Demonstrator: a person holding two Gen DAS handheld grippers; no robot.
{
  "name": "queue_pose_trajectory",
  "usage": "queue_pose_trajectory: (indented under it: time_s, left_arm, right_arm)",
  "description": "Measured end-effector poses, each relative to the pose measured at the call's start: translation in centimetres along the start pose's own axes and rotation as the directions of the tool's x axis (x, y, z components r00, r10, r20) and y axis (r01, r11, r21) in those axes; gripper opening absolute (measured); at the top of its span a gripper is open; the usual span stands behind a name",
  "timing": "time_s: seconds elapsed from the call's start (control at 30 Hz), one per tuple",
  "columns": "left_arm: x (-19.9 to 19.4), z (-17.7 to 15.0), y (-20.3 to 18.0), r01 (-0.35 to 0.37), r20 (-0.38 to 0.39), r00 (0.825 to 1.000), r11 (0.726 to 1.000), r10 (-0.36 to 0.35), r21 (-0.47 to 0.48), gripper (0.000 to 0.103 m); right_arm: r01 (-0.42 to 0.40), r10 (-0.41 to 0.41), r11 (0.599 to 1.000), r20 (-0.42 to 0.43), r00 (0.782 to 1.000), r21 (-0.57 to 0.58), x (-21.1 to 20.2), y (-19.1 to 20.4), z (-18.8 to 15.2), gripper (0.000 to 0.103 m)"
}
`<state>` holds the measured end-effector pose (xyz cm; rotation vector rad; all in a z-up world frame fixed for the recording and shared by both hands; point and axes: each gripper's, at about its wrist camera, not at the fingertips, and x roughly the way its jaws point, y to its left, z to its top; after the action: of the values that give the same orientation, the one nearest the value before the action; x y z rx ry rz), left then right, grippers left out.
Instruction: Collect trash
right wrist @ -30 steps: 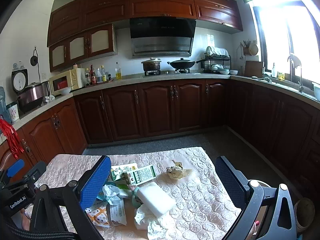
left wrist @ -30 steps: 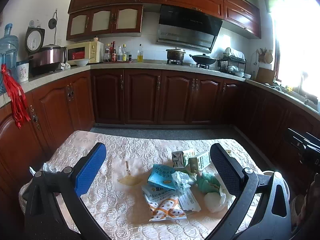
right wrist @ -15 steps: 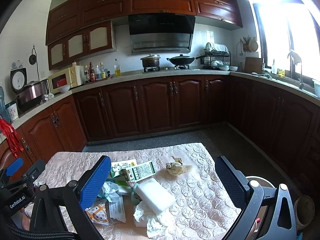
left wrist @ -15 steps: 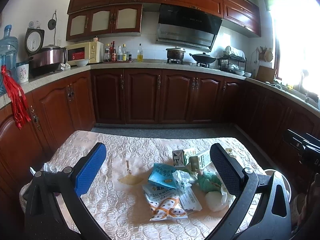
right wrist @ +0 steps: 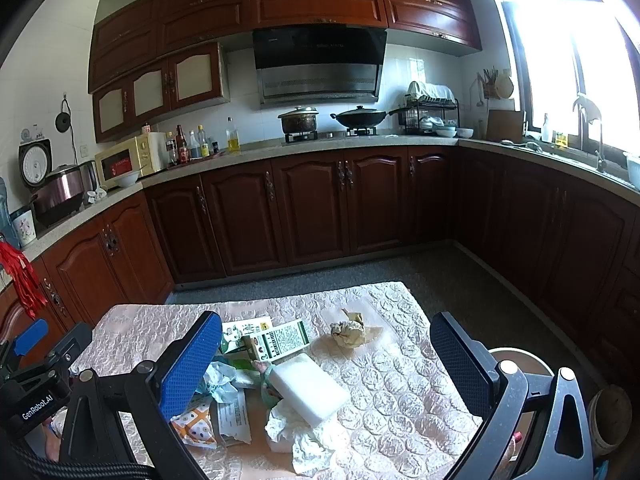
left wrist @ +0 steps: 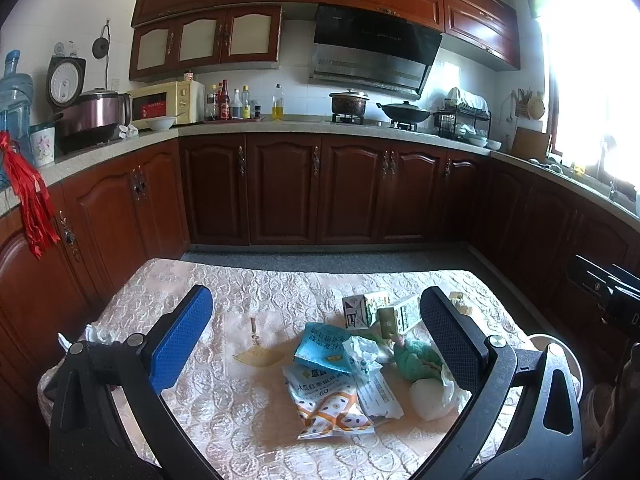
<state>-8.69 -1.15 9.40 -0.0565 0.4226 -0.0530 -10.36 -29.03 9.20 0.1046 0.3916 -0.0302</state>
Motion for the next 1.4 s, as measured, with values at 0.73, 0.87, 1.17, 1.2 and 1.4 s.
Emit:
queue_pose_trajectory:
  time_s: [0.73,0.87,1.17,1.2,1.4]
  left_arm:
    - [1.3,-0.7,-0.3,0.020,-0.039,0.999,1.000,-0.020,0.010,0.103]
    - [1.6,-0.8,-0.1,0.024,-0.052,0.998,1.000,-0.024,0.002,0.103]
    - [2.9,-1.8,0.8,0.038,-0.112,0.993,0.999,-0.037,0.004,0.103]
    - [3.1,-2.0,0.9,0.046,-0.121,0.992,0.999,-0.045,0.008,0.103]
    - [4.8,-3.9,1.0,0.067,-0.201,0.978,0.997,-0.057,0.040,0.103]
  right_arm:
    - [0.012,-0.012,1.000,-0.053,0.999,-0.006,1.0,-0.5,-0.7,0.103]
    - [0.021,-0.021,1.000,-0.063,0.998,-0.005,1.3,-0.8,-0.9,0.103]
    - [0.025,-0.026,1.000,-0.108,0.994,-0.008,2.1,-1.6,-1.0,0.103]
    - [0.027,-0.028,1.000,-0.117,0.993,-0.010,2.3,-1.7,-1.2,0.103]
    - [0.021,-0.026,0.999,-0.185,0.982,-0.029,4.2,-1.8,-2.5,0.103]
